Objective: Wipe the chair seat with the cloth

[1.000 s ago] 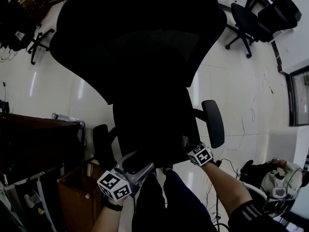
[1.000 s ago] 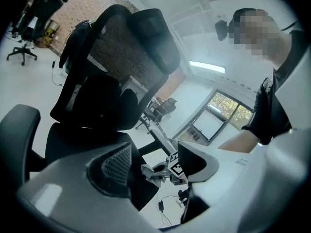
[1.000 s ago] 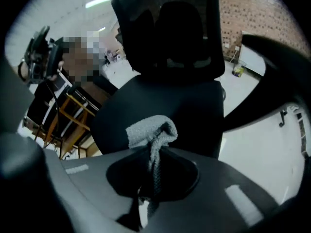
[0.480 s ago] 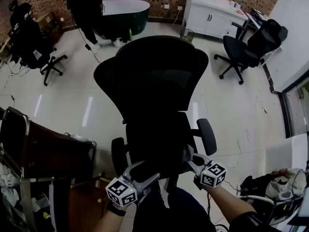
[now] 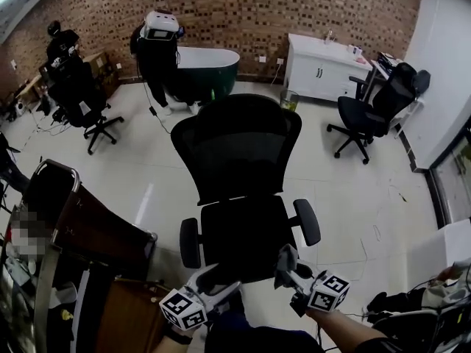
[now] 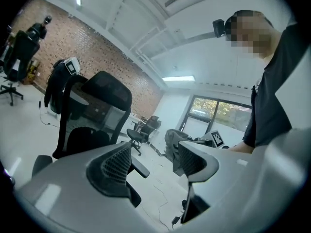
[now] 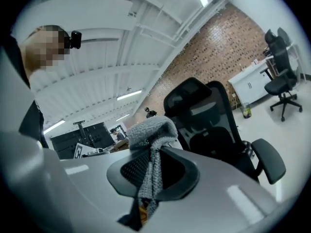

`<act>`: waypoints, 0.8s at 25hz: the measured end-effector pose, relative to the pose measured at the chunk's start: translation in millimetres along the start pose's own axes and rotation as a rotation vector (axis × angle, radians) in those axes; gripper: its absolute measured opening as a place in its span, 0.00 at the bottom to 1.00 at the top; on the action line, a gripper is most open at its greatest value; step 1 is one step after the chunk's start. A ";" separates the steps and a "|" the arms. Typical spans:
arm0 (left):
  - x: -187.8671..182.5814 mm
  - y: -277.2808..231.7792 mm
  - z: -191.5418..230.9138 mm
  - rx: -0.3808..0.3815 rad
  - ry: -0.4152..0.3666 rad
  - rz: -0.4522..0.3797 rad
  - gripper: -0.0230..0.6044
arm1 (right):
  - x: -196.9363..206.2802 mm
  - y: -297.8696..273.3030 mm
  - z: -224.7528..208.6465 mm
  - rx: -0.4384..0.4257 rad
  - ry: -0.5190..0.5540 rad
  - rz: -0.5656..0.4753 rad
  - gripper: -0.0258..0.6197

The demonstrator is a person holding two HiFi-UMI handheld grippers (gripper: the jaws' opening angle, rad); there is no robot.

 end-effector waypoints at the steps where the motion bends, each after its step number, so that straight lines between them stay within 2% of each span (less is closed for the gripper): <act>1: 5.1 5.3 -14.3 -0.010 -0.006 -0.008 0.56 | -0.4 15.1 11.5 -0.018 0.025 -0.006 0.09; 7: 36.8 32.2 -113.6 -0.064 -0.041 -0.056 0.56 | -2.1 116.6 69.2 -0.081 0.233 -0.054 0.09; 11: 51.9 50.2 -172.3 -0.085 -0.071 -0.053 0.56 | 7.5 166.7 103.2 -0.116 0.316 -0.051 0.09; 17: 64.6 65.7 -219.4 -0.088 -0.102 -0.065 0.56 | 26.8 214.8 115.4 -0.094 0.366 -0.024 0.09; 20: 60.8 83.6 -231.5 -0.067 -0.111 -0.073 0.56 | 25.8 221.9 139.9 -0.105 0.408 -0.020 0.09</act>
Point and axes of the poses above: the fingertips, and each gripper's own axes: y backward along the fingers, z to its left, x out of its underside, the point moved 1 cm from there along y, backward along the fingers
